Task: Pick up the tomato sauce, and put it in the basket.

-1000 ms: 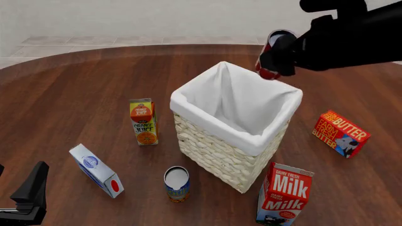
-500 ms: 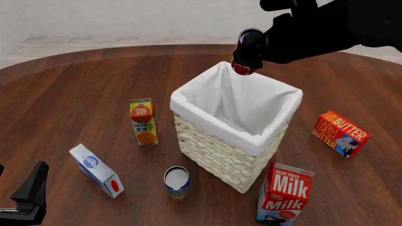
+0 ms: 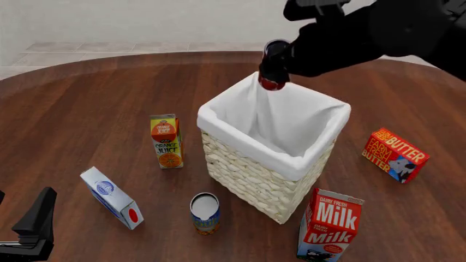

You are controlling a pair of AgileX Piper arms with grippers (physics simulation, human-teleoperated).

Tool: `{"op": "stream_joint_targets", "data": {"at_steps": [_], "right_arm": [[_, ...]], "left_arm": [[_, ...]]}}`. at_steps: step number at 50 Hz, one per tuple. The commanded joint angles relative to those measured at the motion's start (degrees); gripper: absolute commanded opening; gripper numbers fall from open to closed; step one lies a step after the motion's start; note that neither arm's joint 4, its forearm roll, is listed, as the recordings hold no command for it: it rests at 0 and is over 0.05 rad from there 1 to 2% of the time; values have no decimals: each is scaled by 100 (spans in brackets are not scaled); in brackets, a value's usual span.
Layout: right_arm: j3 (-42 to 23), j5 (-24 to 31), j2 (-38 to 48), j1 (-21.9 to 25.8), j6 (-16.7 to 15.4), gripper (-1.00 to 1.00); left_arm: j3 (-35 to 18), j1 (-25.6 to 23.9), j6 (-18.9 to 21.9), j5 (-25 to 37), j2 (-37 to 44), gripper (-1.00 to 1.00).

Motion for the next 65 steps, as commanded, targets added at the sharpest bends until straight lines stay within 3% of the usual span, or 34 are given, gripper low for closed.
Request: {"op": "stream_joint_targets", "data": {"at_steps": [1, 22, 65], "right_arm": [[-5, 79, 15, -69, 143, -100], [-190, 355, 301, -18, 356, -100], [-33, 717, 600, -125, 348, -100]], "left_arm": [[-4, -24, 5, 11, -3, 100], [-4, -24, 6, 11, -3, 100], [-4, -24, 5, 9, -3, 100]]}}
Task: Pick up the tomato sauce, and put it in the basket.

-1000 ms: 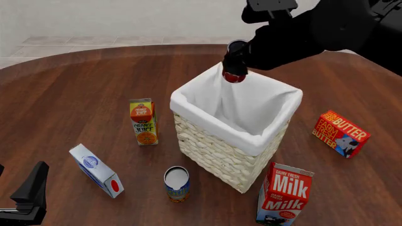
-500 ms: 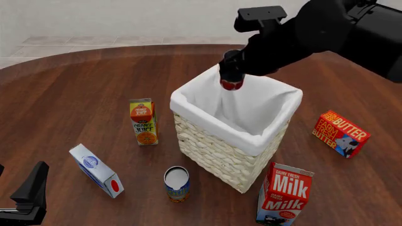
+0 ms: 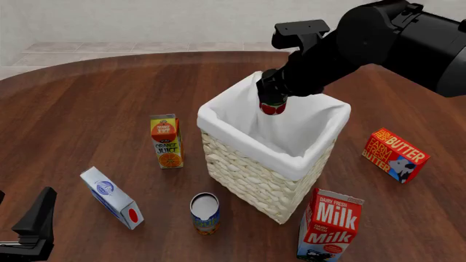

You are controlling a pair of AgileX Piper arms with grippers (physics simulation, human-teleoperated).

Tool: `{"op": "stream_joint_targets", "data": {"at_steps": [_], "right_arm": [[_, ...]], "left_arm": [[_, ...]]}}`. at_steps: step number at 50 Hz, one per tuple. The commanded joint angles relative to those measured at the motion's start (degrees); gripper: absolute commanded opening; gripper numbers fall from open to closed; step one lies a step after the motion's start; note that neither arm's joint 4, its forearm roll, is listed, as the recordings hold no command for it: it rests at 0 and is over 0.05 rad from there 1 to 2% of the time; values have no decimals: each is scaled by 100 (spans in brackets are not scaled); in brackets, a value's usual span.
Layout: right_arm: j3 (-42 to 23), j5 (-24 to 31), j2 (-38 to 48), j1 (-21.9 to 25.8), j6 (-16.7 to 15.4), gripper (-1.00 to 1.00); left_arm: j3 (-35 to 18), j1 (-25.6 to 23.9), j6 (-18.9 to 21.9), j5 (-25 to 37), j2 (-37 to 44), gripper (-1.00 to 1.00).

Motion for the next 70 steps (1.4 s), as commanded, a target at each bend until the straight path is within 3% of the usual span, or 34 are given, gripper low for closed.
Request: {"op": "stream_joint_targets", "data": {"at_steps": [1, 70], "right_arm": [[82, 86, -28, -25, 135, -100], [118, -22, 608, -70, 314, -100]], "left_arm": [[-4, -23, 4, 9, -3, 100], [-4, -25, 4, 10, -3, 100]]}}
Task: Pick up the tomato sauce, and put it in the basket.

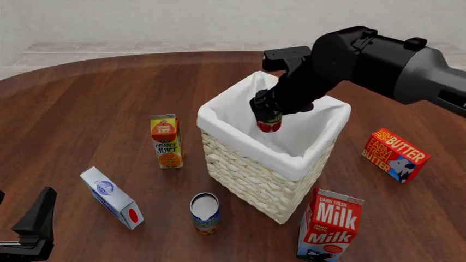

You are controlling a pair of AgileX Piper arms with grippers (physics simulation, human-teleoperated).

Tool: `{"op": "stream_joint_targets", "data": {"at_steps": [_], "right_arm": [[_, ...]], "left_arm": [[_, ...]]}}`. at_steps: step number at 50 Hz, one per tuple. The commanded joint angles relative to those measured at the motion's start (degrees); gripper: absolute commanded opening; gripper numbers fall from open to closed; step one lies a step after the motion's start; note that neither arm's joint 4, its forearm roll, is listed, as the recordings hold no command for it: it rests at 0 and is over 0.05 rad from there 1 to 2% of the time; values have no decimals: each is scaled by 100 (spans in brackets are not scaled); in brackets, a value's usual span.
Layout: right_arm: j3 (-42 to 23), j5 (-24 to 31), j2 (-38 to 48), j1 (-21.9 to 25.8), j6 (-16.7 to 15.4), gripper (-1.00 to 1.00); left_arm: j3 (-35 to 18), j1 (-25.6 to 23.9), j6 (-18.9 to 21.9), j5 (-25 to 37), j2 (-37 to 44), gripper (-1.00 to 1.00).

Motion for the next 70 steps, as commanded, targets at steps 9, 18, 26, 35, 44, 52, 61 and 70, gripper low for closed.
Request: {"op": "stream_joint_targets", "data": {"at_steps": [9, 18, 26, 35, 44, 52, 61, 70], "right_arm": [[1, 41, 43, -85, 128, -100], [98, -7, 73, -113, 191, -100], [84, -22, 142, -134, 209, -100], [99, -21, 215, -154, 249, -100], [46, -53, 337, -182, 255, -100], [43, -97, 411, -198, 284, -100], [13, -109, 525, -243, 265, -100], [-23, -139, 656, -284, 271, -100]], "left_arm": [[-4, -25, 4, 10, -3, 100], [-4, -24, 6, 10, -3, 100], [-4, -25, 6, 10, -3, 100], [-4, -25, 5, 10, -3, 100], [-4, -24, 4, 9, -3, 100], [-4, -24, 4, 11, -3, 100], [-4, -24, 4, 10, -3, 100], [-4, -24, 5, 10, -3, 100]]}}
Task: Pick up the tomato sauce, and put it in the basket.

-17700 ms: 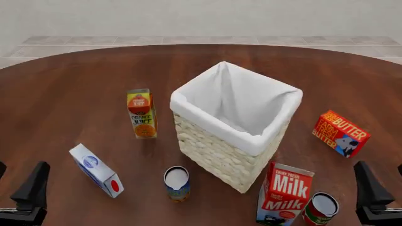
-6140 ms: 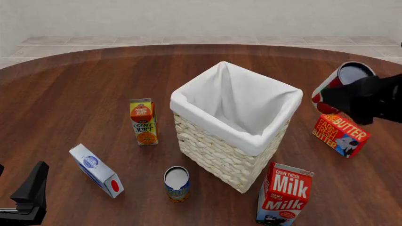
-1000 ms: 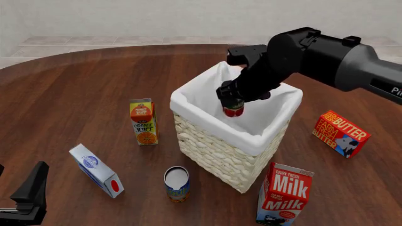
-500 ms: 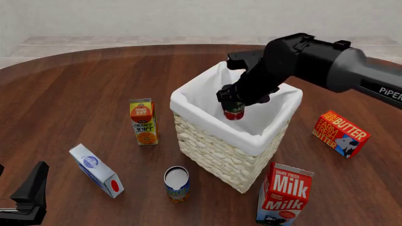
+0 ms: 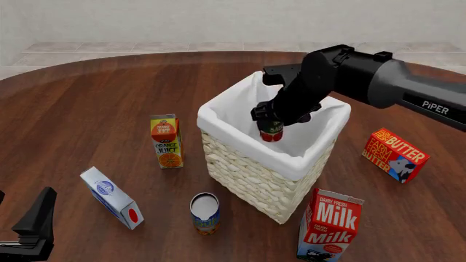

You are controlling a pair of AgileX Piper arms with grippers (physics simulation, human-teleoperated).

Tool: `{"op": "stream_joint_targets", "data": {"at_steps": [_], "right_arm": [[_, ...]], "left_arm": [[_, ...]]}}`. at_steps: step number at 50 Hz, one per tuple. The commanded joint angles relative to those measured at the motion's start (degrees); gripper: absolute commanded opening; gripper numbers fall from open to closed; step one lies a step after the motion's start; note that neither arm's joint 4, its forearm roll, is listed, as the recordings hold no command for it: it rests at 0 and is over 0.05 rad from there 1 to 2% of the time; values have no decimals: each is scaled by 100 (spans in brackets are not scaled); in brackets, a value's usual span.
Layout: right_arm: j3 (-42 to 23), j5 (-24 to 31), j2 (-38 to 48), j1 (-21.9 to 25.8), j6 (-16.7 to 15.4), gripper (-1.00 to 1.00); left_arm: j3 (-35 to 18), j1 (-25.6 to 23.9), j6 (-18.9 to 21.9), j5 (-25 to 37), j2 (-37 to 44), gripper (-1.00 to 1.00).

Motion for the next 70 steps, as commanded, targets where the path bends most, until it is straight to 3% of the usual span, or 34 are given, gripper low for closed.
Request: {"op": "stream_joint_targets", "data": {"at_steps": [1, 51, 52, 70], "right_arm": [[-51, 23, 71, -51, 107, -100], [-73, -62, 312, -36, 215, -100], [-149, -66, 314, -57, 186, 100], [-69, -84, 228, -42, 230, 100]], "left_arm": [[-4, -24, 5, 10, -3, 100], [-4, -25, 4, 10, -3, 100], [-4, -25, 5, 10, -3, 100], [-4, -24, 7, 7, -3, 100]]}}
